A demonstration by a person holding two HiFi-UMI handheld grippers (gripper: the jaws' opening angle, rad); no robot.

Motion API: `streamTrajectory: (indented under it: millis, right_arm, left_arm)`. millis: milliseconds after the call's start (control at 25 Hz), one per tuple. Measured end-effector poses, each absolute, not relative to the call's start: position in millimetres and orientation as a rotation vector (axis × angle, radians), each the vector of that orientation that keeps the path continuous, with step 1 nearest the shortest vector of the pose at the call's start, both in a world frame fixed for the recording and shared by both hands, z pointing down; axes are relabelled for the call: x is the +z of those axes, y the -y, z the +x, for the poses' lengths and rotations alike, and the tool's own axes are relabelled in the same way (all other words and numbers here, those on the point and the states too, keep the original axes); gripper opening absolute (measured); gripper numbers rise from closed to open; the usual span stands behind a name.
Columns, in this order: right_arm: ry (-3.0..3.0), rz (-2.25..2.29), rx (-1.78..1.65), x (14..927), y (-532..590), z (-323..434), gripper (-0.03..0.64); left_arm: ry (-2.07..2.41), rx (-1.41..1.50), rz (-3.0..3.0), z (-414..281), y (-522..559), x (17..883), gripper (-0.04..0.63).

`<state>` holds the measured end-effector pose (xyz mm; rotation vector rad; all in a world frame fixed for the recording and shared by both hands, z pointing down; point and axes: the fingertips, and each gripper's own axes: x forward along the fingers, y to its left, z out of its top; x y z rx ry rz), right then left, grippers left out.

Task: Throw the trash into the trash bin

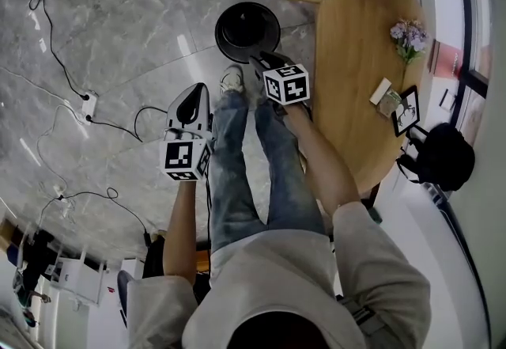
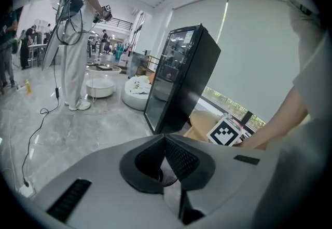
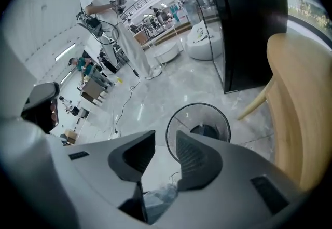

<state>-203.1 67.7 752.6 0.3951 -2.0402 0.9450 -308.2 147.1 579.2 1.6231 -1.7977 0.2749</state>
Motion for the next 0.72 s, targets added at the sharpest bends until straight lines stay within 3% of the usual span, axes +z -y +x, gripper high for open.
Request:
streamTrajectory:
  millis: [160,240,720]
  right_arm:
    - [2.096,0.43,0.885,739.6,-61.7,-201.2,0.044]
    - [2.13,0.439,0.88,731.1,-59.5,-201.8,0.029]
    - [2.315,0.685,0.921,659.3,-22.7,-148.7,0.028]
  left_arm:
    - [1.779,0.281,1.656,-301.5,-134.5,576.7,0.017]
    - [1.768,0.289,1.671,-298.5,-129.1,575.8,0.017]
    - [1.645,0.355,1.821,-242.5,-80.3,567.3,0.017]
